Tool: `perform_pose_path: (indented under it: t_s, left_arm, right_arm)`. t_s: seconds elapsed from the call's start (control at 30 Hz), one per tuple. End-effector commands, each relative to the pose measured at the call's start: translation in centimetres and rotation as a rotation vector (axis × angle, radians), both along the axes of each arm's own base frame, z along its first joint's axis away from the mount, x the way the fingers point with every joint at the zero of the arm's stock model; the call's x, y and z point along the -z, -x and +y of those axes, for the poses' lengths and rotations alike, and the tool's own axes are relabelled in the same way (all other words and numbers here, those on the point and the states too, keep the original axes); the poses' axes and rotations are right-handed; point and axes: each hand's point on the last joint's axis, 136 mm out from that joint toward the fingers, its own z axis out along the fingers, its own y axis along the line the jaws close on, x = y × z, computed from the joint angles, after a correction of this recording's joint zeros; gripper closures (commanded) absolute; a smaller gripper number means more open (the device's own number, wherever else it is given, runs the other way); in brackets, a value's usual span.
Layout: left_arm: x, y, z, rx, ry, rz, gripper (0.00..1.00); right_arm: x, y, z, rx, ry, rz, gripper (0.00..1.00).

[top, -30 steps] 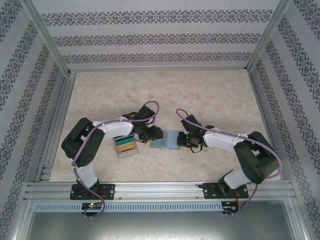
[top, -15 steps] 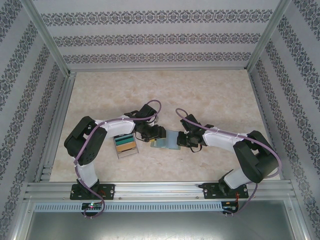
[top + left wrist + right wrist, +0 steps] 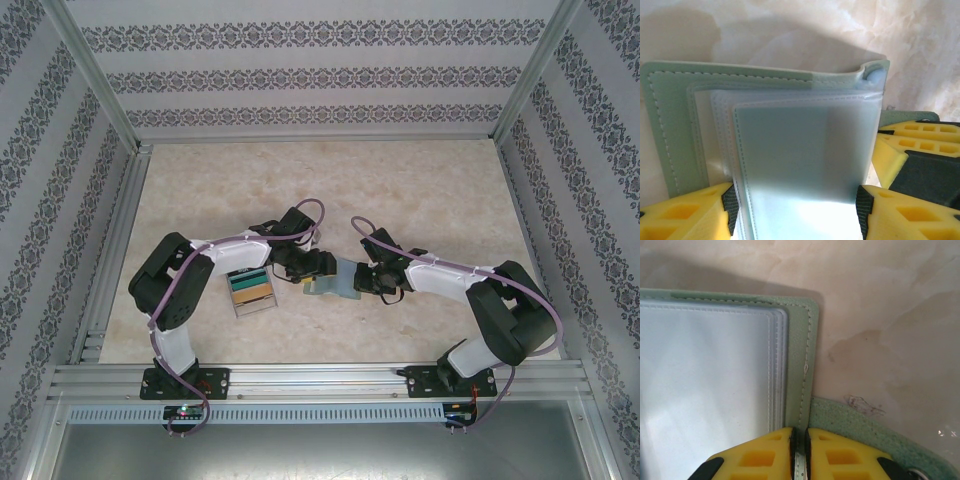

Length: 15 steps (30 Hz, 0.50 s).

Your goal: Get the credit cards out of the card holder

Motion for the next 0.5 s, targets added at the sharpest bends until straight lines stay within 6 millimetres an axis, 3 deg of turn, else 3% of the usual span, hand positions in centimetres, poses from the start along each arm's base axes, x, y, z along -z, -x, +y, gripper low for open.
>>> perform_pose_path:
  t_s: [0.0,0.47]
  left_arm:
    - [-3.3,-0.1,-1.4,0.054,0.053,-0.069,0.35]
    - [-4.9,-0.4,-2.1,0.063,0.100,-0.098,0.33]
  right_arm:
    - [2.1,1.3,0.6,-0.024,-0.002,0.063,0.83]
    - [2.4,1.4,0.5,-0.020,0.003,0.071,0.83]
